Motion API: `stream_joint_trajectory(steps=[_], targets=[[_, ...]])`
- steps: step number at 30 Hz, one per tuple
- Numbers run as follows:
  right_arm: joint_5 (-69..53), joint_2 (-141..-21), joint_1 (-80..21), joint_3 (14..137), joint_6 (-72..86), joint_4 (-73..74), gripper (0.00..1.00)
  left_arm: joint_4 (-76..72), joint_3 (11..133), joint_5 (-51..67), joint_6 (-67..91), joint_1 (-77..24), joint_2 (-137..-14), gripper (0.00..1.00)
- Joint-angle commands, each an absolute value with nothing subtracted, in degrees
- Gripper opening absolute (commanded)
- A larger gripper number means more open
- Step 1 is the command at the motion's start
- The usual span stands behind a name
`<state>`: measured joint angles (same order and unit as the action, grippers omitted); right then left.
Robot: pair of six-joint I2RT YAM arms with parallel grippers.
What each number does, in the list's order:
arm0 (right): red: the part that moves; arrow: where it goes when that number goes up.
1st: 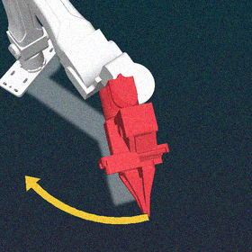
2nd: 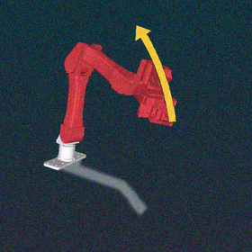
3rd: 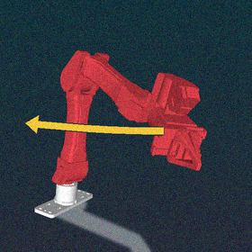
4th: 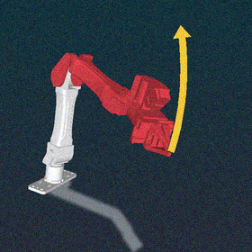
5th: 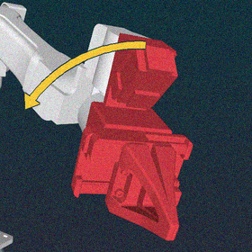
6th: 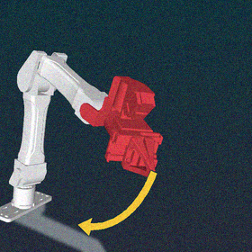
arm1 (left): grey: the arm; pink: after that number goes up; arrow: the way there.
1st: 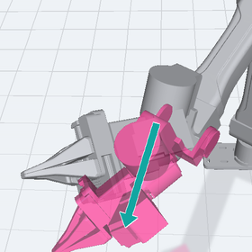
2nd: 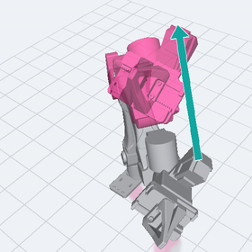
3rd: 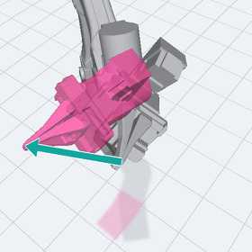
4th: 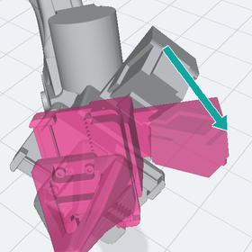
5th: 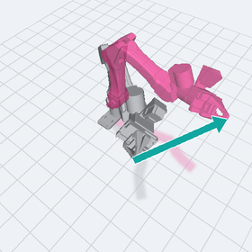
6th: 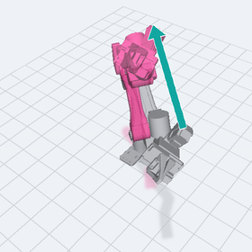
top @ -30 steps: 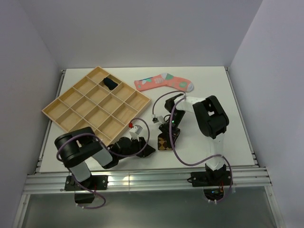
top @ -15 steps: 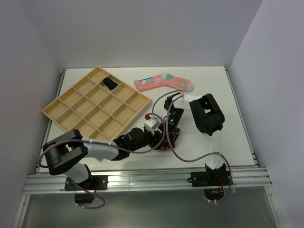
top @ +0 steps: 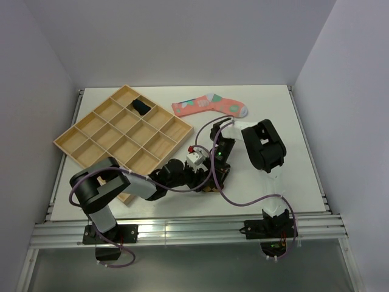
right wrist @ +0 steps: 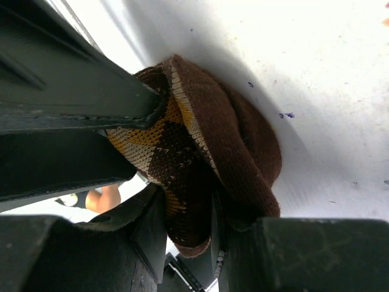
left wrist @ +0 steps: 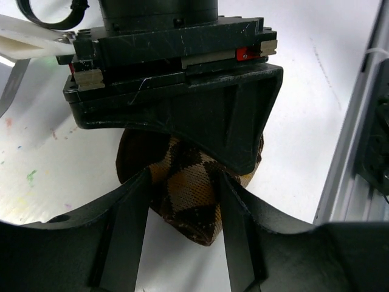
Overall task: Roll the socks
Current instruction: Roll the sock at the center of the board.
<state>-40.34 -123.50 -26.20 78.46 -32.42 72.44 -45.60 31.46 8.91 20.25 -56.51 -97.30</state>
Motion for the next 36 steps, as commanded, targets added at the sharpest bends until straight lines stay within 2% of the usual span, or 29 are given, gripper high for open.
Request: stream_joint_trajectory(steps=[1,6,9,12,13,16,19,21,27,36], targets=[[-29.6,-127.4,-25.9,78.6,-32.8,62.8,0.21,-52.5,30.7,16.5,21.0,-54.1,-99.8,0.54],[-29.1,-127.2,-25.8,79.3,-31.9,63.0,0.24,-53.0,32.1,20.6,22.4,-53.0,-103.8,0.52],[-28.9,-126.8,-25.8,79.2,-31.3,62.8,0.26,-53.1,32.8,21.8,24.3,-53.0,-106.1,0.48],[-28.0,-125.8,-25.8,78.4,-30.2,61.5,0.31,-52.3,33.4,22.0,26.5,-53.0,-108.4,0.30],[-28.0,-125.4,-25.8,78.1,-29.8,60.7,0.33,-52.1,33.4,21.6,27.3,-53.0,-109.0,0.18],[-27.4,-122.7,-25.8,76.4,-28.4,58.1,0.42,-51.8,32.9,20.4,30.4,-53.1,-110.6,0.00],[-26.7,-118.6,-25.8,73.2,-27.4,55.0,0.53,-50.8,32.0,19.0,33.0,-53.1,-111.3,0.00],[-25.9,-115.5,-25.8,71.5,-26.8,52.1,0.55,-48.4,32.1,18.6,34.2,-53.0,-111.4,0.00],[-20.4,-99.4,-25.5,62.5,-24.1,41.5,0.56,-44.7,33.0,19.2,36.9,-52.7,-112.8,0.00],[-19.3,-82.9,-22.5,55.2,-26.4,37.4,0.58,-38.9,35.0,21.2,40.4,-51.9,-113.3,0.00]])
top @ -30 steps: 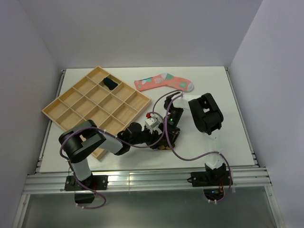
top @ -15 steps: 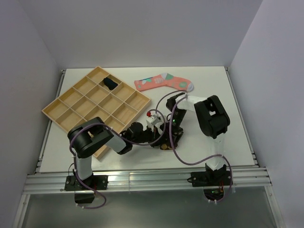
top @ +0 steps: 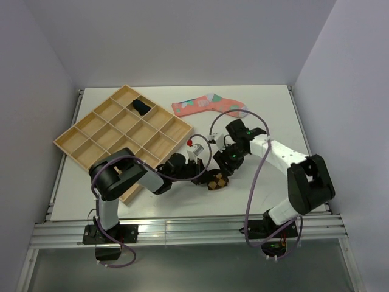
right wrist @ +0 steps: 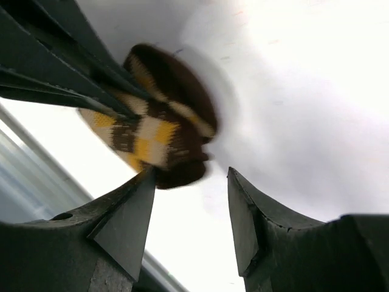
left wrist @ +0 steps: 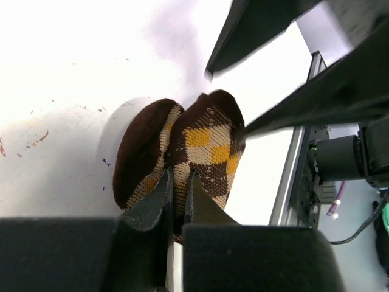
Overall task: Roll the socks
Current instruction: Roll the sock at the center of the board.
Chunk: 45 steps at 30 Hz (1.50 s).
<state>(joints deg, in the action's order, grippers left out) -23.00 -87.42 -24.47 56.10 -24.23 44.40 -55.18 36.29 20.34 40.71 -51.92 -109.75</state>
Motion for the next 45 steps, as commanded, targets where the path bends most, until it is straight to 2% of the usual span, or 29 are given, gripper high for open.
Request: stream_joint_trajectory(steps=[1,10,18,28,38,45], targets=[[-20.0,-81.7,-22.3,54.1,-27.2,37.4,0.58,-38.0,35.7,21.2,40.5,-51.9,-113.3,0.00],[-21.4,-60.9,-21.8,40.1,-40.7,30.4,0.62,-32.3,38.8,24.6,43.0,-49.8,-114.0,0.00],[-27.0,-50.6,-22.0,32.3,-50.9,28.0,0.68,-26.5,42.7,26.9,43.9,-48.5,-115.1,0.00],[-30.8,-49.8,-23.5,29.5,-55.1,25.2,0.70,-21.3,46.3,31.9,44.1,-45.3,-117.9,0.00],[-22.9,-48.9,-33.0,23.3,-57.0,17.2,0.71,-14.6,50.4,35.0,41.6,-43.0,-120.1,0.00],[-20.9,-51.8,-34.8,23.2,-58.4,13.4,0.71,-13.2,52.3,36.1,40.7,-41.9,-122.2,0.00]])
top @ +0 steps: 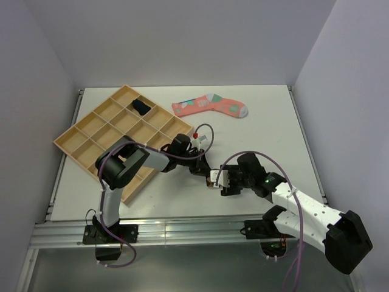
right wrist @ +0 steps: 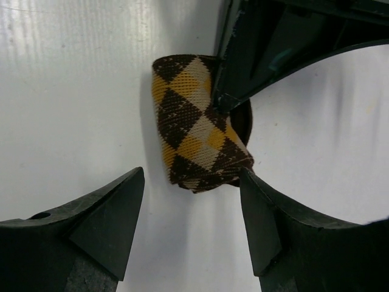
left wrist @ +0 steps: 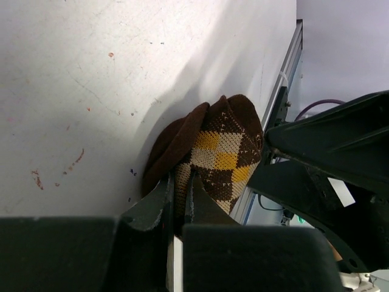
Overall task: Roll the socks
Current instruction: Roll the sock at the center of the board.
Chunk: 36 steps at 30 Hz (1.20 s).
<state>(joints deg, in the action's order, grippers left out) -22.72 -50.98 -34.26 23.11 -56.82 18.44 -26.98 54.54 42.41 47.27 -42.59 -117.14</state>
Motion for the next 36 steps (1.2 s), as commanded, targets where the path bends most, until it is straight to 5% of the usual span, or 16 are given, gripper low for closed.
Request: stream_joint_trajectory(steps=[1,15,22,24,28,30,33,36], targets=[[-20.3,-52.0,-35.3,23.0,-58.7,12.2,0.71,-12.9,52.6,36.1,40.7,-41.8,-122.4,0.00],[-17.5,-60.2,-37.7,23.6,-60.4,10.1,0.70,-10.6,55.3,37.3,39.2,-41.0,-124.0,0.00],[-16.7,-66.7,-38.2,27.0,-58.6,11.7,0.59,-10.2,56.4,38.8,39.5,-40.1,-125.1,0.00],[-16.3,-68.6,-38.2,28.3,-56.7,11.8,0.55,-9.6,57.7,39.0,39.5,-40.2,-125.6,0.00],[-14.6,-73.1,-38.2,32.6,-52.5,15.6,0.13,-9.3,58.6,37.8,40.6,-39.8,-124.6,0.02],[-14.1,-75.6,-38.2,34.0,-49.9,17.4,0.09,-11.0,57.7,36.2,43.7,-39.4,-122.8,0.06],[-12.5,-77.3,-38.3,35.2,-46.9,18.9,0.03,-16.2,54.5,33.1,49.1,-38.9,-118.8,0.25],[-10.7,-79.3,-38.2,35.7,-45.0,18.9,0.01,-21.3,50.9,30.2,54.0,-38.9,-114.5,0.28]])
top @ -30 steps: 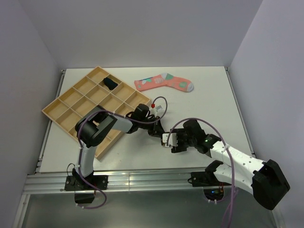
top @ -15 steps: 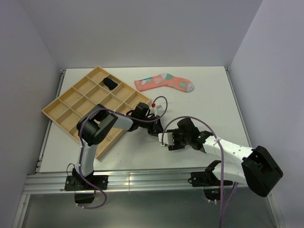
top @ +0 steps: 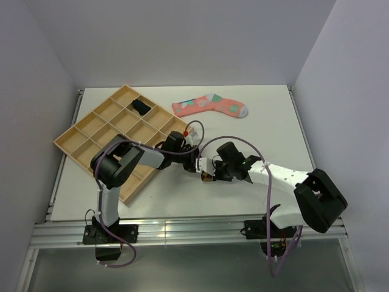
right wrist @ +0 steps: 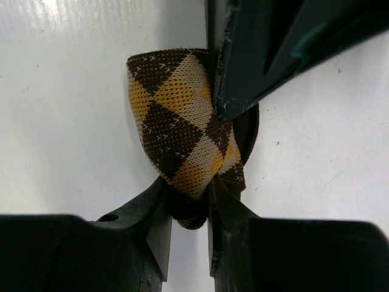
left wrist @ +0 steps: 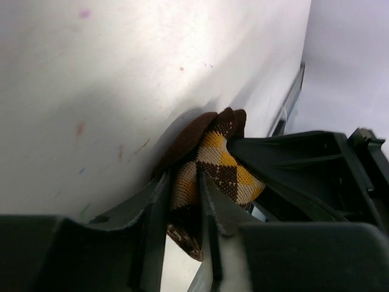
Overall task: Roll the socks
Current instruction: Roll the sock at the center of the board.
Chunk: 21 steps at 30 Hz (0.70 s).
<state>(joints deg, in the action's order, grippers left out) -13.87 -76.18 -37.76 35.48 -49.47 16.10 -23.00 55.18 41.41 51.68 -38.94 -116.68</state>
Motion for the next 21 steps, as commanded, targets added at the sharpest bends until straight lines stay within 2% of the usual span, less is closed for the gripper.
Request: stream_joint_trajectory(steps=[1,14,21], targets=[[-10.5,-79.7,-38.2,35.9,-44.6,19.2,0.00,-21.6,49.3,28.7,55.6,-38.9,-113.3,0.32],[-12.4,-89.6,-37.4,44.0,-35.1,26.5,0.00,-23.5,31.0,5.1,69.4,-41.6,-88.1,0.47],[-15.0,-92.7,-36.1,47.1,-31.8,28.7,0.00,-35.8,26.3,-6.0,82.0,-54.1,-88.6,0.50]])
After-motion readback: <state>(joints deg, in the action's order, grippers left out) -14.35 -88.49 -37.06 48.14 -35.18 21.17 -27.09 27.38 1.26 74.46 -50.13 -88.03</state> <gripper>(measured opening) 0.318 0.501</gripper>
